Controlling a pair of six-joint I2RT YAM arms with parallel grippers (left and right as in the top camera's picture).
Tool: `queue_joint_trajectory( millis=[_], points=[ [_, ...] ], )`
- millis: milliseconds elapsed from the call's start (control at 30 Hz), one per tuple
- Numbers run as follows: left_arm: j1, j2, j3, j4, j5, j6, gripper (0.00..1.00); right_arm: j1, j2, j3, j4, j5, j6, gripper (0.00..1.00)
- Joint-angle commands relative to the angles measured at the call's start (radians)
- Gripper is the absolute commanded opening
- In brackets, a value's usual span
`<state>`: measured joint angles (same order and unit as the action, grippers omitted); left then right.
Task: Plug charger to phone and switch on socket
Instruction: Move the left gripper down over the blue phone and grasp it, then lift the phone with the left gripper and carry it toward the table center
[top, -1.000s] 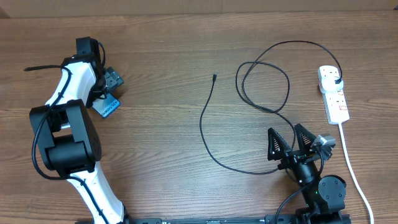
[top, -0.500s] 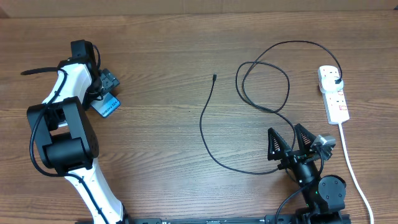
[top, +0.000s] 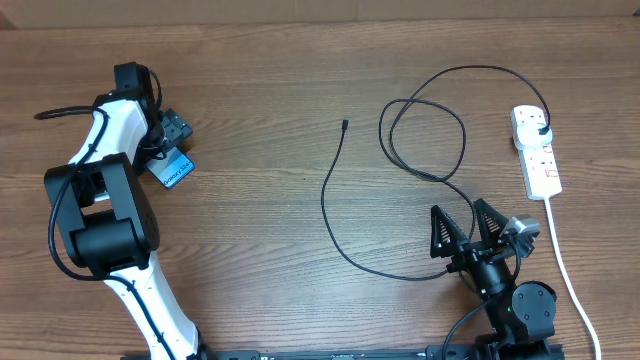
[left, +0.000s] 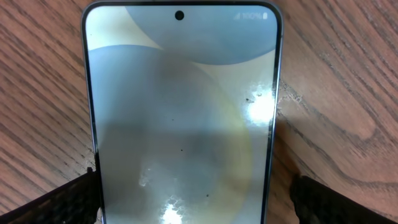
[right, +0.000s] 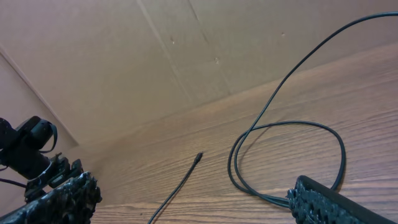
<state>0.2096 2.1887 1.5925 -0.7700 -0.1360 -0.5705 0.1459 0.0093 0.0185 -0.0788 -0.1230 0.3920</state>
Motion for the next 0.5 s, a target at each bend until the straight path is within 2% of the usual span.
queue_joint_trajectory(
  millis=[0,333,400,467],
  points=[
    [0.001,0.083,-0.01,-0.03,0.006,0.006,0.96,0.005,-0.006,-0.011,0.004,0.011,-0.004,1.0],
    [0.001,0.113,-0.01,-0.061,0.006,0.006,0.8,0.005,-0.006,-0.011,0.004,0.011,-0.004,1.0],
    [0.001,0.113,-0.01,-0.07,0.007,0.006,0.73,0.005,-0.006,-0.011,0.004,0.011,-0.004,1.0],
    [0.001,0.113,-0.01,-0.072,0.007,0.006,0.7,0.005,-0.006,-0.011,0.004,0.011,-0.004,1.0]
  ],
)
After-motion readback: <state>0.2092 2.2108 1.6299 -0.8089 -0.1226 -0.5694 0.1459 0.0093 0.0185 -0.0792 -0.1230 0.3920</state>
